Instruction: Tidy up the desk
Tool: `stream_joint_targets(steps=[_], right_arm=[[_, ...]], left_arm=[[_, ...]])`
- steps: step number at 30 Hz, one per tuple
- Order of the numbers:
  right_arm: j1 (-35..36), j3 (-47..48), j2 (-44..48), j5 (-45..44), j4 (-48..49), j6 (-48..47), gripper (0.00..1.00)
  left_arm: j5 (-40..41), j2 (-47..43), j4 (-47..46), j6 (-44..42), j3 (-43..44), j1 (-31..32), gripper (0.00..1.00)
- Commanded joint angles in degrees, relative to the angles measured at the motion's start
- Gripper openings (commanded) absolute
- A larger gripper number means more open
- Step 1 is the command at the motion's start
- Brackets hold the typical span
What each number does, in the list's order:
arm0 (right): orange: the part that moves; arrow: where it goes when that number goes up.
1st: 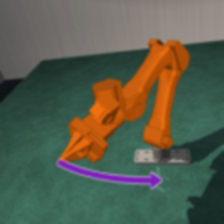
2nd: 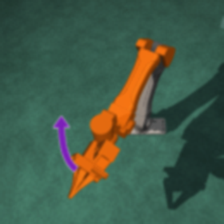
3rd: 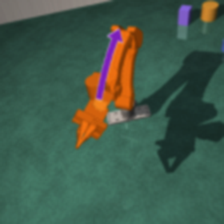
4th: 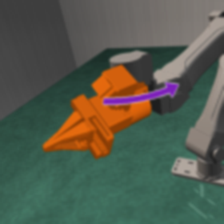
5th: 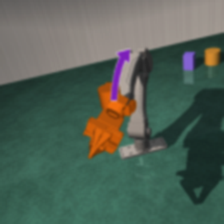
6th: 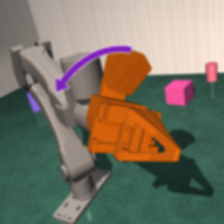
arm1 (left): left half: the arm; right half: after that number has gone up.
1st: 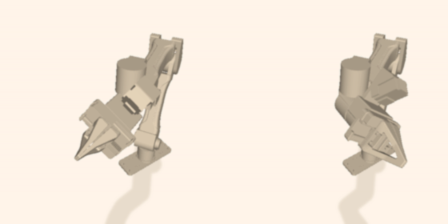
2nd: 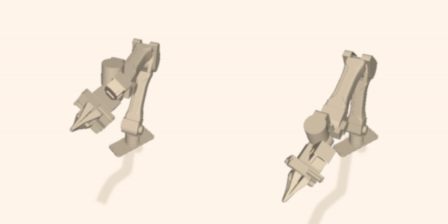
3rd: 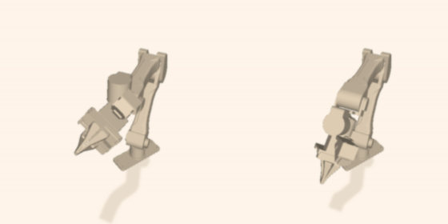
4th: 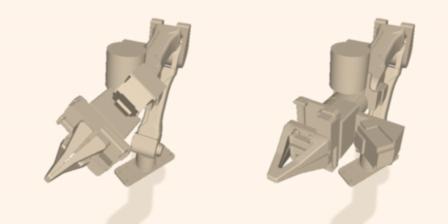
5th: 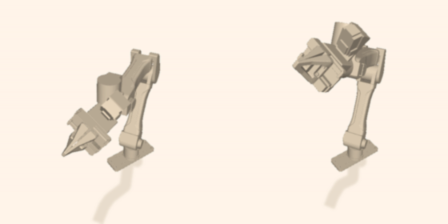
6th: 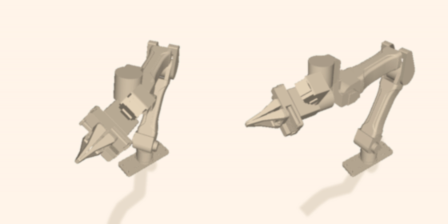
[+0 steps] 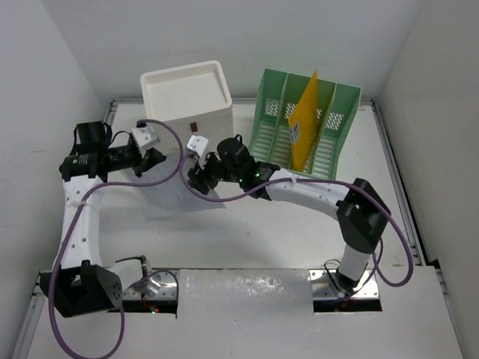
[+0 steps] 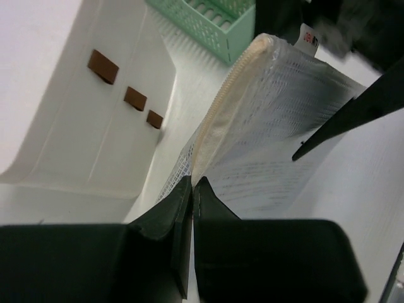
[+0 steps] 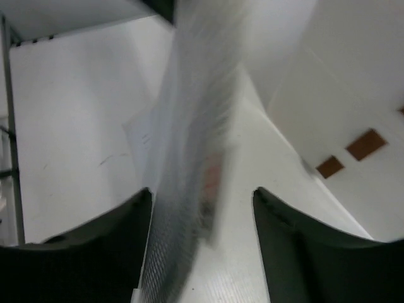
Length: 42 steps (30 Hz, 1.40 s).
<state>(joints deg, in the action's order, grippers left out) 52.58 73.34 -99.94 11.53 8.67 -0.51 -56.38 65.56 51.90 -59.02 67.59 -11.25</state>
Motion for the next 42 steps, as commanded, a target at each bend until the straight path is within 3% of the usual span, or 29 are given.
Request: stream_joint_targets(steps=[1, 2, 3, 4, 5, 7, 8, 9, 10, 11, 14, 22, 23, 25, 26, 27, 28, 29, 30, 31, 32, 33, 34, 35, 36, 37, 38, 39, 42], right_arm=[[0.51, 1.63, -2.18, 5.08, -0.50, 0.16, 0.56], [0.51, 1.54, -2.62, 5.69, 0.12, 0.16, 0.40], [0.51, 1.45, -2.80, 5.96, 1.17, -0.01, 0.29], [0.51, 1.11, -2.89, 6.22, 1.61, -1.84, 0.15], [0.51, 0.75, -2.37, 6.75, 1.96, -3.16, 0.02], [0.42, -0.83, -0.96, 8.32, 1.71, -9.37, 0.00], [0.33, -1.09, 1.04, 11.38, -0.91, -12.20, 0.00], [0.33, -1.18, 2.19, 13.06, -2.67, -14.84, 0.00], [0.33, -1.10, 3.34, 14.73, -4.78, -20.35, 0.00], [0.25, -0.83, 4.48, 15.88, -6.80, -22.93, 0.00], [-0.11, 1.36, 7.74, 18.96, -16.63, -29.53, 0.00], [-0.63, 9.01, 8.44, 20.63, -26.15, -35.52, 0.00], [-0.72, 10.06, 8.53, 20.55, -27.20, -35.70, 0.00], [-0.81, 11.47, 8.54, 19.50, -28.52, -36.31, 0.00], [-0.90, 12.08, 8.27, 18.71, -29.49, -36.31, 0.00], [-0.90, 13.22, 8.10, 17.66, -29.58, -35.88, 0.00], [-0.90, 13.41, 8.01, 13.91, -28.28, -35.00, 0.06], [-0.90, 12.97, 8.18, 11.09, -27.05, -33.78, 0.40], [-0.90, 12.45, 8.53, 7.40, -25.38, -30.89, 0.62], [-0.90, 11.48, 8.97, -1.86, -23.19, -29.21, 0.74], [-0.90, 9.47, 10.45, -7.08, -18.82, -27.28, 0.87], [-0.90, 8.67, 11.34, -11.75, -17.12, -24.39, 0.91], [-1.25, 7.09, 13.44, -19.88, -15.02, -21.92, 0.97], [-1.51, 6.38, 14.76, -22.40, -14.47, -21.90, 0.97], [-1.77, 5.51, 16.25, -24.52, -14.03, -19.20, 0.99], [-2.73, 4.37, 17.75, -26.28, -12.98, -17.87, 0.99], [-3.09, 2.53, 20.90, -28.99, -12.80, -14.90, 0.99], [-3.96, 1.81, 22.32, -30.15, -12.97, -13.74, 0.99], [-4.67, -0.21, 26.54, -37.79, -13.67, -10.66, 0.99]], left_arm=[[-1.54, -4.73, -7.50, 8.56, -0.26, 0.52, 0.00], [-1.63, -5.00, -6.56, 7.97, -0.36, 0.52, 0.00], [-3.02, -5.00, -4.46, 5.35, -0.18, 0.44, 0.00], [-4.17, -4.66, -1.57, -2.86, 0.17, 0.43, 0.00], [-4.87, -4.22, 6.99, -8.16, 1.13, 0.43, 0.00], [-4.54, -2.64, 12.94, -17.83, 2.36, 0.43, 0.03], [-3.48, -2.02, 16.62, -19.71, 3.50, 0.43, 0.16], [-0.34, -1.41, 17.18, -20.68, 3.68, 0.43, 0.69], [1.17, -0.27, 17.53, -21.74, 3.95, 0.52, 0.89], [2.23, 0.18, 17.62, -21.92, 4.30, 0.44, 0.99], [2.25, 2.38, 23.65, -29.63, 4.22, 0.43, 1.00], [-3.91, -1.49, 23.60, -38.10, -2.21, 1.58, 0.96], [-4.09, -1.23, 23.60, -37.40, -1.77, 1.58, 0.74], [-4.35, -0.35, 23.60, -34.59, -0.71, 1.58, 0.50], [-4.53, -0.17, 23.60, -33.88, -0.53, 1.84, 0.21], [-4.79, -0.17, 23.60, -32.74, -0.45, 1.93, 0.02], [-5.49, -0.43, 23.60, -32.12, -0.27, 1.93, 0.00], [-7.06, -0.87, 23.60, -31.42, -0.09, 2.02, 0.00], [-8.12, -1.31, 23.60, -29.67, -0.01, 2.10, 0.00], [-9.44, -1.66, 22.03, -27.57, 0.43, 2.02, 0.00], [-12.32, -2.97, 19.32, -23.55, 0.35, 2.10, 0.00], [-13.57, -3.76, 14.51, -9.32, 0.09, 2.10, 0.00], [-14.54, -6.21, 0.97, 0.39, -1.66, 2.10, 0.00], [-14.03, -6.23, -7.34, 9.89, -3.15, 2.10, 0.00], [-13.06, -8.15, -16.13, 27.64, -4.39, 2.10, 0.00], [-11.75, -7.91, -27.35, 34.70, -4.40, 2.02, 0.00], [-8.43, -7.21, -32.69, 47.47, -4.40, 2.02, 0.00], [-3.70, -6.94, -42.92, 52.47, -5.01, 2.02, 0.00], [2.66, -6.50, -59.66, 68.57, -4.85, 2.19, 0.00]])
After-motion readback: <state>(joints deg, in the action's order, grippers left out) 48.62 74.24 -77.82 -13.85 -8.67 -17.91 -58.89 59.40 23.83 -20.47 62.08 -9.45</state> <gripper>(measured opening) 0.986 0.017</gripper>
